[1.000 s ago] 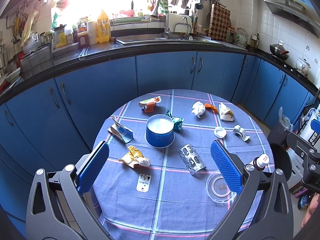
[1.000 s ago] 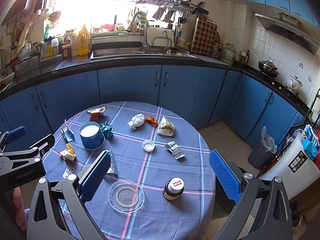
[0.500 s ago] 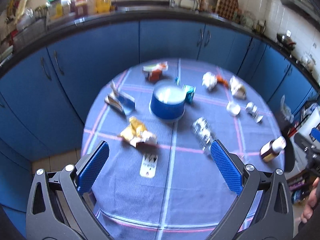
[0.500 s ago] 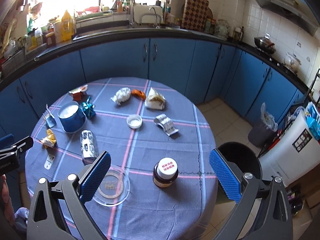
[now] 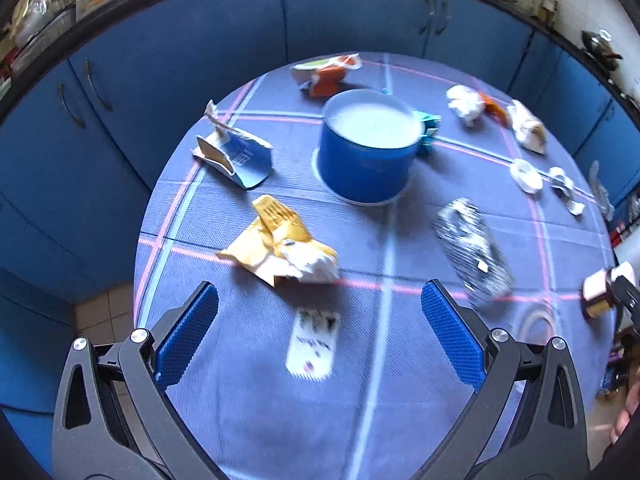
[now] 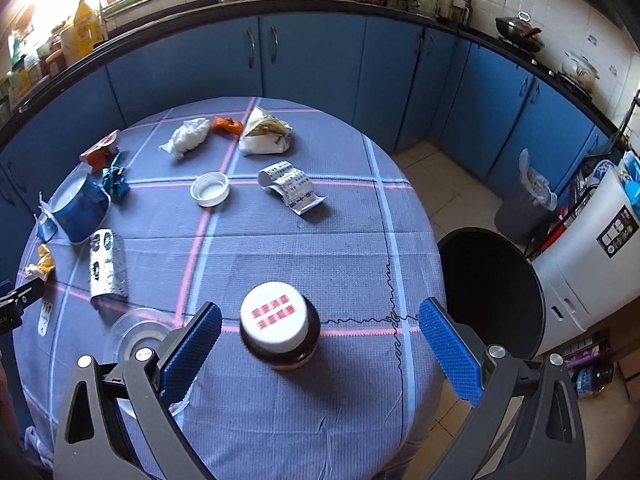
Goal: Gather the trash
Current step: 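Grasp the white-capped bottle with the right tool while the left tool grasps the yellow wrapper, then carry both items over the black bin and open both tools to drop them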
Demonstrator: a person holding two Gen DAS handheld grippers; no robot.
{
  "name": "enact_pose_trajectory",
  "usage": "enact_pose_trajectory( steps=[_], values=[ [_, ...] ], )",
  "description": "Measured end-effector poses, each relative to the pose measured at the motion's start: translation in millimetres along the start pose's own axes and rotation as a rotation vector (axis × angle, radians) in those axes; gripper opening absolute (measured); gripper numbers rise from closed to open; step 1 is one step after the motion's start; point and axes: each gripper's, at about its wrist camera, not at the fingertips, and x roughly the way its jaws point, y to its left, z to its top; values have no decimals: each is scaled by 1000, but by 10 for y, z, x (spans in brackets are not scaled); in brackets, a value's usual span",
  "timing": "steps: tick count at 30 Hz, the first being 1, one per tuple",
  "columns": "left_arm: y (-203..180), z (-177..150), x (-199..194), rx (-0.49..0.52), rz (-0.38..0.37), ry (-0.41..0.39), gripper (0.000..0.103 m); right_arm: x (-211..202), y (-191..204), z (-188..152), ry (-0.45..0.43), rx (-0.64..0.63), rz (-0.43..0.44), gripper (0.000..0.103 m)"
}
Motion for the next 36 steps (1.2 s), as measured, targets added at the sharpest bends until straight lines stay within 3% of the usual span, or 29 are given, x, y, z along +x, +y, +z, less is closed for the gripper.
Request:
enact_pose_trajectory(
  steps=[4, 7, 10, 11, 12, 13, 14, 21, 28, 36],
  values=[
    [76, 94, 232, -22, 13, 36, 99, 168, -8, 39, 25, 1, -6, 96],
    [96, 152, 394, -32, 7, 74, 90, 283, 21, 63, 45, -17, -25, 96],
    [77, 180, 406, -20, 24, 49, 81, 367, 41, 45, 67, -40, -42, 96],
    [77, 190, 399, -24, 27, 41, 72, 375, 47, 37, 67, -45, -42, 89],
    [89, 203, 387, -34, 29, 29, 62, 376, 59, 26, 67, -53, -41, 72],
    [90, 210, 376, -35, 32, 22, 55, 376, 75, 19, 72, -63, -36, 62],
    [89, 220, 369, -35, 28, 19, 49, 387, 103, 8, 85, -72, -30, 44],
    [112, 145, 253, -67, -67, 7, 41, 263, 228, -29, 48, -103, 11, 44],
    [10, 154, -107, -61, -119, -76, 40, 30, 263, 85, -21, -116, 21, 44],
    [-385, 293, -364, 9, -159, -152, 40, -131, 78, 126, -66, -78, 18, 44]
  ],
)
